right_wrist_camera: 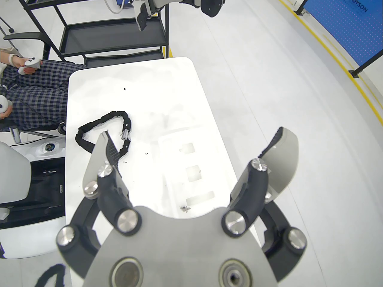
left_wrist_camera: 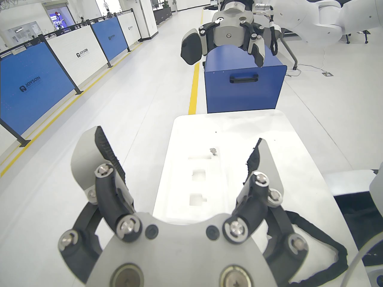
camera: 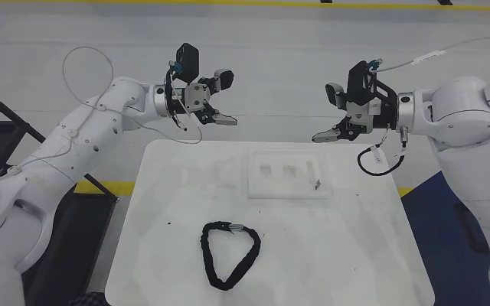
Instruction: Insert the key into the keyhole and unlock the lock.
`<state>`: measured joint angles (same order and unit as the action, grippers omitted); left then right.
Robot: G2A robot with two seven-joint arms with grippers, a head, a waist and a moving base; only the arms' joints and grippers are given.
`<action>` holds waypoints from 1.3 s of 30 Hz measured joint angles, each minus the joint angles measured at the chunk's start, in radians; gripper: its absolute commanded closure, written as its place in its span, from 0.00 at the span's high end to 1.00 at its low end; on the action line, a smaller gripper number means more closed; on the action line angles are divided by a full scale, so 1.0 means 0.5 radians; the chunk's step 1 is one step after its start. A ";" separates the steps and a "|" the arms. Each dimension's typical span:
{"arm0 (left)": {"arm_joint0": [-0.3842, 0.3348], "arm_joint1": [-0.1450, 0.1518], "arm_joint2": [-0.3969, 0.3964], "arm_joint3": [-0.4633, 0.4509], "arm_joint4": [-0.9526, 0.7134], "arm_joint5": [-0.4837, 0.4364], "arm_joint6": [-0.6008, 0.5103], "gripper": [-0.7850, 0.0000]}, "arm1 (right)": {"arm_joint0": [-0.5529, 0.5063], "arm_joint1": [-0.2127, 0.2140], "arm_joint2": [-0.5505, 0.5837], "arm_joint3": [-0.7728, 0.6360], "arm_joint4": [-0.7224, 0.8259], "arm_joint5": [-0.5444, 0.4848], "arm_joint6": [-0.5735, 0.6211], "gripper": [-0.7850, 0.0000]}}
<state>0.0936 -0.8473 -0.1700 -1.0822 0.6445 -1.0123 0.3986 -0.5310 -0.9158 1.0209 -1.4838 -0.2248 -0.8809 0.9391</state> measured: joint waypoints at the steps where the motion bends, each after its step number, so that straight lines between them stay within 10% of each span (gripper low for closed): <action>1: 0.000 0.000 0.000 0.000 0.000 0.000 0.000 1.00 | 0.000 0.000 0.000 0.000 0.000 0.000 0.000 1.00; 18: 0.000 0.000 0.000 0.000 0.000 0.000 0.000 1.00 | -0.017 0.001 0.001 -0.024 -0.021 0.016 -0.016 1.00; 39: 0.000 0.000 0.000 0.000 0.000 0.000 0.000 1.00 | -0.161 -0.050 -0.305 0.394 -0.195 0.612 0.134 1.00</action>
<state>0.0936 -0.8473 -0.1700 -1.0822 0.6445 -1.0123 0.3986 -0.6116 -0.9407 0.8686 -1.2868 -0.3223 -0.5749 1.0060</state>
